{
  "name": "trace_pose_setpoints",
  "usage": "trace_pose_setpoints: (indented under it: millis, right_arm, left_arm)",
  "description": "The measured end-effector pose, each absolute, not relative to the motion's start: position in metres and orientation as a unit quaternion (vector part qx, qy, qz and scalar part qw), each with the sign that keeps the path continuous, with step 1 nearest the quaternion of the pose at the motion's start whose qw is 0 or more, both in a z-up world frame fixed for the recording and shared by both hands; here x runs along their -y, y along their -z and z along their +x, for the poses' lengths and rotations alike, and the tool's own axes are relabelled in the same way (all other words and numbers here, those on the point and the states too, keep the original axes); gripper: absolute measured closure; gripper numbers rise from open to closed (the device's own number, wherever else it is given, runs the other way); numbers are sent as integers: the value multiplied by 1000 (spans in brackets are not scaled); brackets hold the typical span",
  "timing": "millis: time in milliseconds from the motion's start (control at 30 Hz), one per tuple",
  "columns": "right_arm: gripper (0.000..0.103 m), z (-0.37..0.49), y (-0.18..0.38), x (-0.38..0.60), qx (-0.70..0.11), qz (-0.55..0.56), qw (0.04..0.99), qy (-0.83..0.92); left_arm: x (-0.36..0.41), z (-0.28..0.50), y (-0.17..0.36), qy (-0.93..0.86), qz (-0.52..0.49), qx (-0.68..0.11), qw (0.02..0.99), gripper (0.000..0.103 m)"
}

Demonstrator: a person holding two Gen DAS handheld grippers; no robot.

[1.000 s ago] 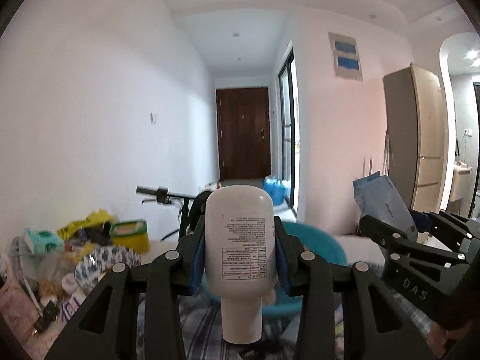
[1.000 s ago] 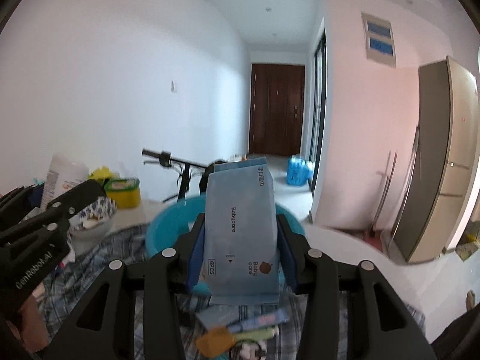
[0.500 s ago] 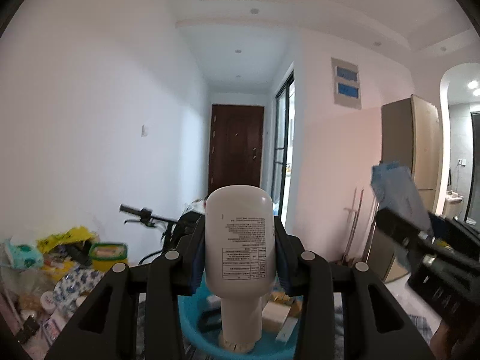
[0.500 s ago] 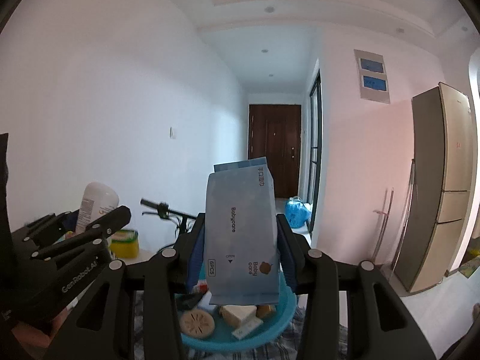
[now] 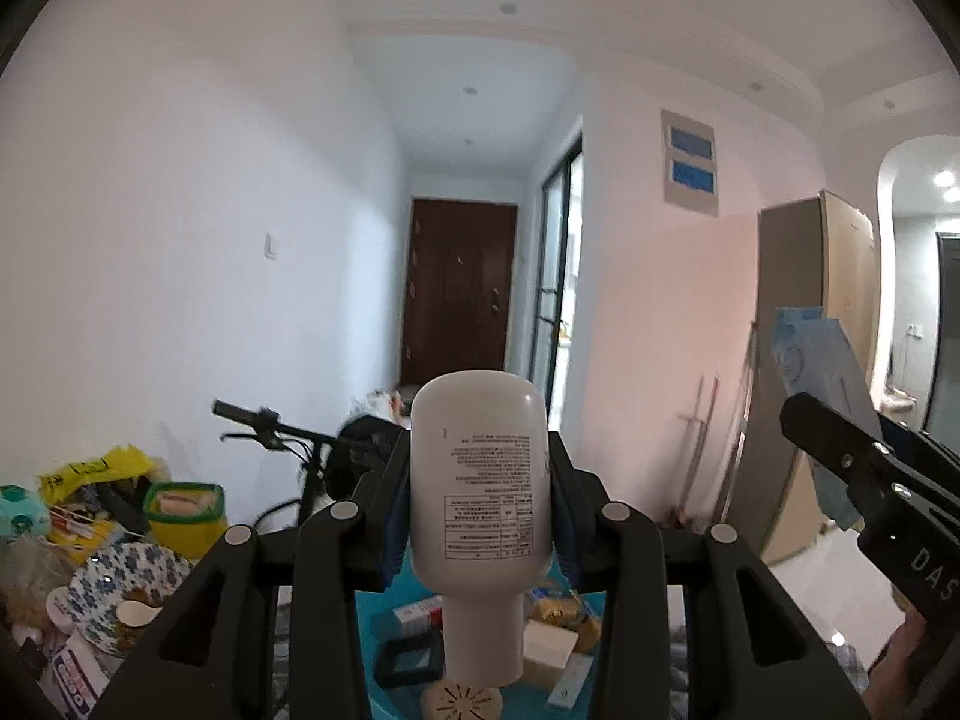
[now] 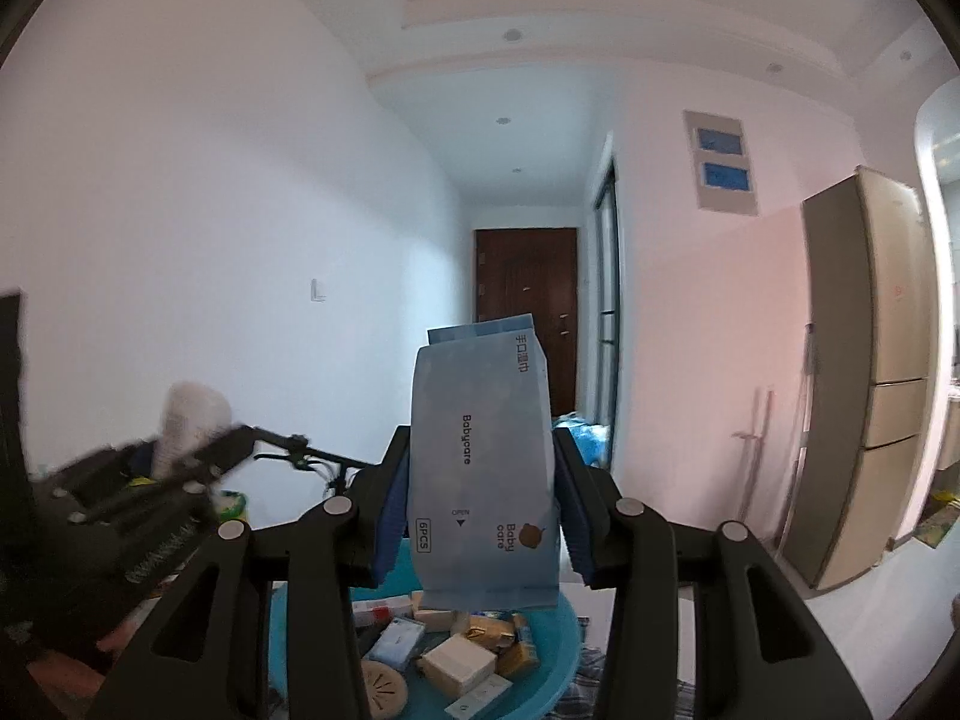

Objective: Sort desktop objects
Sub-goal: 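Carry the bottle with left tool while right tool carries wipes over the teal basin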

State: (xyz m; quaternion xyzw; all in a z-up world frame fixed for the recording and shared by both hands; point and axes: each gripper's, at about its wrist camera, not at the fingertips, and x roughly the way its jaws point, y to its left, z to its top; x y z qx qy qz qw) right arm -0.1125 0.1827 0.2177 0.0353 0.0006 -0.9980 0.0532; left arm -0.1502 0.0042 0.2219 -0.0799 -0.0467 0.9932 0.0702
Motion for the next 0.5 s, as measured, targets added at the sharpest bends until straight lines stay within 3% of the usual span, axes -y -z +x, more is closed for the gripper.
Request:
trace_pose_setpoints:
  millis: [500]
  right_arm:
    - [60, -147, -198, -175, 1, 65, 72, 995]
  left_arm:
    - [-5, -176, -207, -993, -99, 44, 51, 62]
